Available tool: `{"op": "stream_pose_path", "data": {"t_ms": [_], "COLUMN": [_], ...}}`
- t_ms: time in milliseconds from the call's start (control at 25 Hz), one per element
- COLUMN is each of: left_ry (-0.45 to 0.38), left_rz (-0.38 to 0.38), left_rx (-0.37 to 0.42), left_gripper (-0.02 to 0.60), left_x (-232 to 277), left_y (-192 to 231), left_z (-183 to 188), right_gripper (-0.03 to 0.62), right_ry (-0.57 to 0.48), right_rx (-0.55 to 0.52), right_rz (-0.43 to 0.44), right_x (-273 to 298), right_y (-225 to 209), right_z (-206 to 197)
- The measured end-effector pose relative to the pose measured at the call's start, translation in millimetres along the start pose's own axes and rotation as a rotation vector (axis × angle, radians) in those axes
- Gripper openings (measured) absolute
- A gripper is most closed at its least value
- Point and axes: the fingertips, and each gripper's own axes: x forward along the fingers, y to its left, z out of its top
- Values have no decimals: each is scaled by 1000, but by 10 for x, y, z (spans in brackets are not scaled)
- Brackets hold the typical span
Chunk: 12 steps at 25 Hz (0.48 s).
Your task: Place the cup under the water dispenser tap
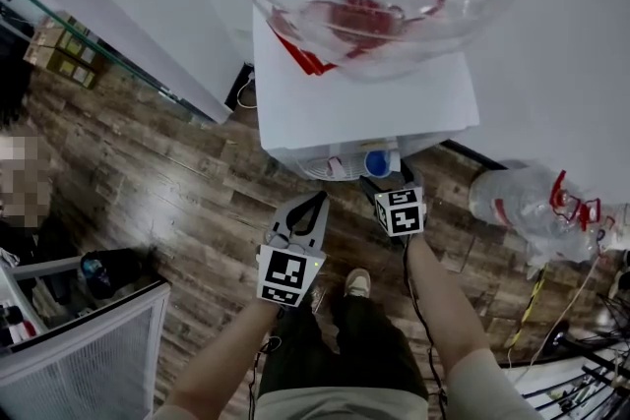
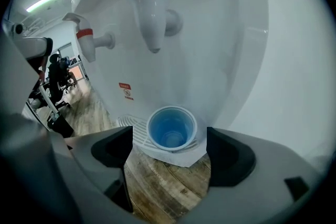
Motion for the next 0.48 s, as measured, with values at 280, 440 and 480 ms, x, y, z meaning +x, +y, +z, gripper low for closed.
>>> {"op": "stream_pose_path", "data": {"t_ms": [280,440,480], "left_ry": [17,15,13], "left_rz": [15,13,12], "left_rx": [9,28,30], "left_gripper": [6,6,6], "left_x": [-288,-491,-545], "left_y": [-5,-27,-37], "left_z": [296,571,647], "right_gripper": [370,309,295], "right_ry": [22,-4,-11], "right_rx": [61,101,106], "right_rz": [10,-4,-6], "right_x": [-520,-957,-1077], "right_y": [101,135,147], "right_z": [165,382,440]}}
